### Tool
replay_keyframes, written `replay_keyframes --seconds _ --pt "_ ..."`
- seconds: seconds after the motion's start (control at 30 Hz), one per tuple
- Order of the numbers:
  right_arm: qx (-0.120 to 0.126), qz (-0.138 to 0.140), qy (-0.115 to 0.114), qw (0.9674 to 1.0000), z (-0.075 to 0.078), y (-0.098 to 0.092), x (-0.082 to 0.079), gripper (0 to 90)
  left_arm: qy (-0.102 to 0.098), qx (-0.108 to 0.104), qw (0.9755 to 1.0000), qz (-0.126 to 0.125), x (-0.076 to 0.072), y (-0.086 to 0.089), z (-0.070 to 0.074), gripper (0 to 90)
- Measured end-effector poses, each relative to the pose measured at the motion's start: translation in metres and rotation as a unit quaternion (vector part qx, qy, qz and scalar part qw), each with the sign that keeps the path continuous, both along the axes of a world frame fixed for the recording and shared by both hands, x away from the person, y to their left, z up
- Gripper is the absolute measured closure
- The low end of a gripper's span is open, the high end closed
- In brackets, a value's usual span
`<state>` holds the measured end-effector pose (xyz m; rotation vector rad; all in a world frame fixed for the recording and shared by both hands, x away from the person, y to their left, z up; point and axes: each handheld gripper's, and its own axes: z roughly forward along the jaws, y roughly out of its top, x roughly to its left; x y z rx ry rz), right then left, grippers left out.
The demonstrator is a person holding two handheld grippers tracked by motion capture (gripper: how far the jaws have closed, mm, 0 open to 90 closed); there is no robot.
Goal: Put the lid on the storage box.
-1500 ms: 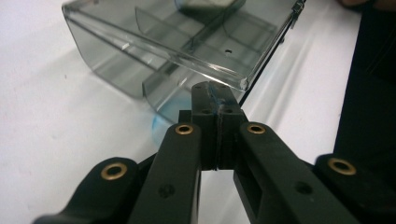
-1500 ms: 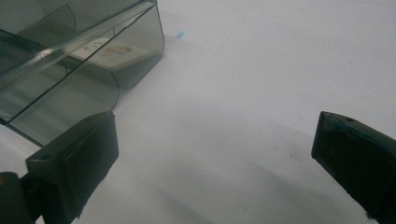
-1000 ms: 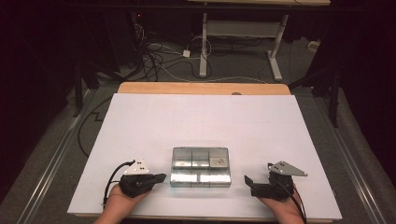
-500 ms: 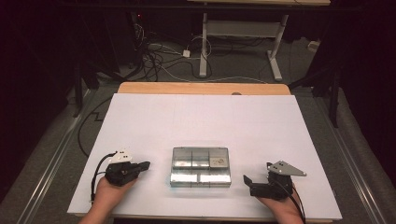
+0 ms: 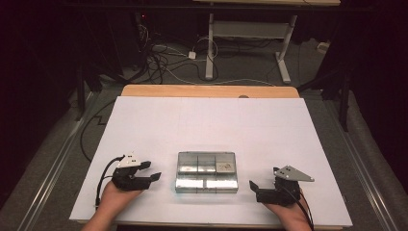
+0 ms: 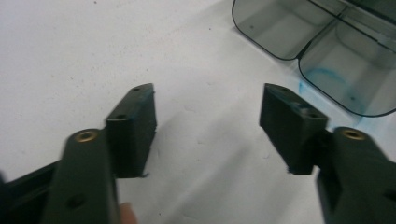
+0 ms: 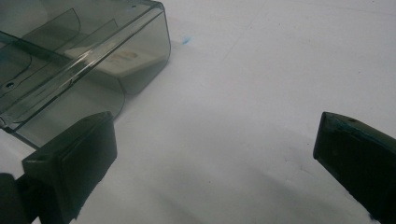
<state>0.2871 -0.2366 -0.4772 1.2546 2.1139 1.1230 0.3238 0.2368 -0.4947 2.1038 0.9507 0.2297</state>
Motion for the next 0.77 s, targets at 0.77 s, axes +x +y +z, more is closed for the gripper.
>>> replay_keyframes --seconds 0.77 --pt "0.008 0.005 -0.008 0.9999 0.0009 0.0017 -0.0016 0.0 -0.025 -0.031 0.9992 0.009 0.0011 0.0003 0.0014 0.0"
